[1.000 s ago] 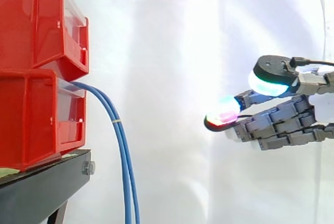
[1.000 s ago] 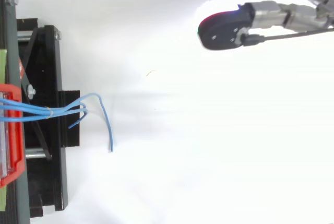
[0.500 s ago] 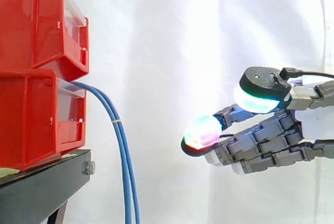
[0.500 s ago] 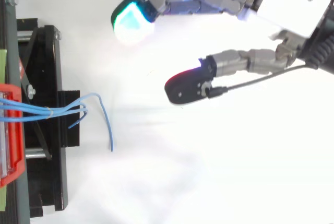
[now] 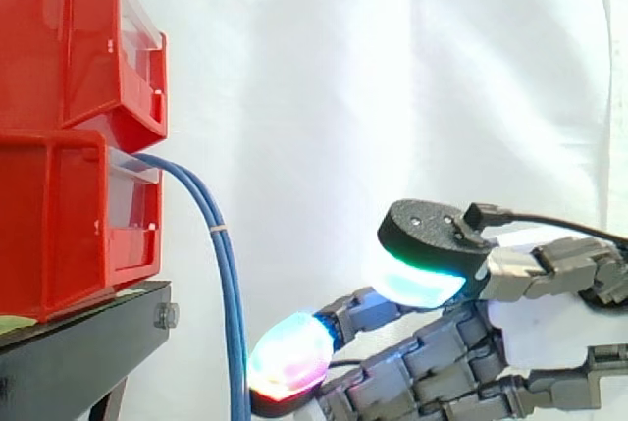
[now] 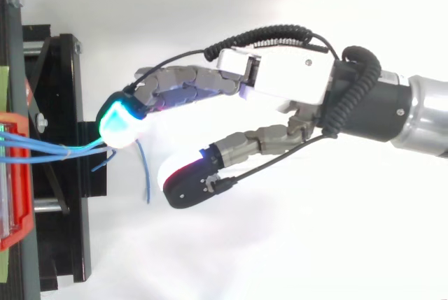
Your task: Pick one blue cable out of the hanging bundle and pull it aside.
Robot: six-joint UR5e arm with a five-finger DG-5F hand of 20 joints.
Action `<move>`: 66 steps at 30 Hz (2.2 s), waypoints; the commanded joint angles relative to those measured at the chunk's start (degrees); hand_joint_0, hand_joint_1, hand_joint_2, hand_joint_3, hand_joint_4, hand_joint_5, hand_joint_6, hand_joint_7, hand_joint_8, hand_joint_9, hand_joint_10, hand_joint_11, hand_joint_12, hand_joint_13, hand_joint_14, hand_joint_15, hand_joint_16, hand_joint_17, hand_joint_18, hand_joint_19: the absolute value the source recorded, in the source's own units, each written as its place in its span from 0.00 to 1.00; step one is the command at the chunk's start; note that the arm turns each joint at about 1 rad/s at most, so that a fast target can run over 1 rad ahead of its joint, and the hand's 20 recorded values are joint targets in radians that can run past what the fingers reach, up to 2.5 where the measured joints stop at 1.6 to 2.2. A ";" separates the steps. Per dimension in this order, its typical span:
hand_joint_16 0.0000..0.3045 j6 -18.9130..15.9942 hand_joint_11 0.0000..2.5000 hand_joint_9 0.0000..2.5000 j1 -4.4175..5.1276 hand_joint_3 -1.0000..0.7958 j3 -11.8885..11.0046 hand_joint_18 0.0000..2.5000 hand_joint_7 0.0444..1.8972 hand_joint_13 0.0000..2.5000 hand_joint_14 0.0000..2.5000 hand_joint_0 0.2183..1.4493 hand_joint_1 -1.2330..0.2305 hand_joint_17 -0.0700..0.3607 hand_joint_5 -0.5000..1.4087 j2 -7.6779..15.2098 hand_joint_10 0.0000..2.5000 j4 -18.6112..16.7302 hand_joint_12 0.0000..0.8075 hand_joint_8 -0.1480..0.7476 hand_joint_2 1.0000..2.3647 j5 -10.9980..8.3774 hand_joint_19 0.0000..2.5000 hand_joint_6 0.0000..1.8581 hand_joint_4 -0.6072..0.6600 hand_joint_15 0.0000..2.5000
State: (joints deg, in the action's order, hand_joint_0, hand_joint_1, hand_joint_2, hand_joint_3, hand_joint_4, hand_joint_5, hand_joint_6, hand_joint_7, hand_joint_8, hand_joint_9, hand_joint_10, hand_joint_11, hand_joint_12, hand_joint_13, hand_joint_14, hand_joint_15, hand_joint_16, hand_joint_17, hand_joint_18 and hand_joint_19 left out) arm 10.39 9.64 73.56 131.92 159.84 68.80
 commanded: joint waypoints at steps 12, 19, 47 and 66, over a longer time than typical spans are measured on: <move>0.16 0.95 0.02 0.20 -1.29 0.28 -0.79 0.00 0.35 0.07 0.00 0.22 0.43 0.41 0.16 0.62 0.00 -0.06 0.37 0.44 0.00 -4.99 0.06 0.27 0.64 0.02; 0.16 5.17 0.02 0.21 -1.81 0.28 -0.87 0.00 0.35 0.07 0.00 0.22 0.43 0.41 0.16 0.62 0.00 -4.01 0.37 0.44 0.00 -4.90 0.06 0.27 0.64 0.03; 0.15 3.33 0.04 0.25 1.44 0.28 -7.82 0.04 0.39 0.11 0.00 0.23 0.44 0.40 0.18 7.04 0.00 -4.89 0.36 0.44 0.00 -3.41 0.08 0.27 0.69 0.04; 0.14 1.13 0.06 0.29 0.21 0.29 -11.07 0.08 0.47 0.14 0.00 0.25 0.44 0.39 0.21 6.86 0.00 -0.85 0.35 0.45 0.00 -0.51 0.10 0.27 0.72 0.05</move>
State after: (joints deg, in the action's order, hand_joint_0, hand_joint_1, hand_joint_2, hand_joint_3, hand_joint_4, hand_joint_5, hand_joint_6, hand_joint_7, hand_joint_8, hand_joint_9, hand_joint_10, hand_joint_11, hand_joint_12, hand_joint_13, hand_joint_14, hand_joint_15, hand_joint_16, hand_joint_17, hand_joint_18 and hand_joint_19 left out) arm 11.64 9.89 63.31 138.80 157.78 67.93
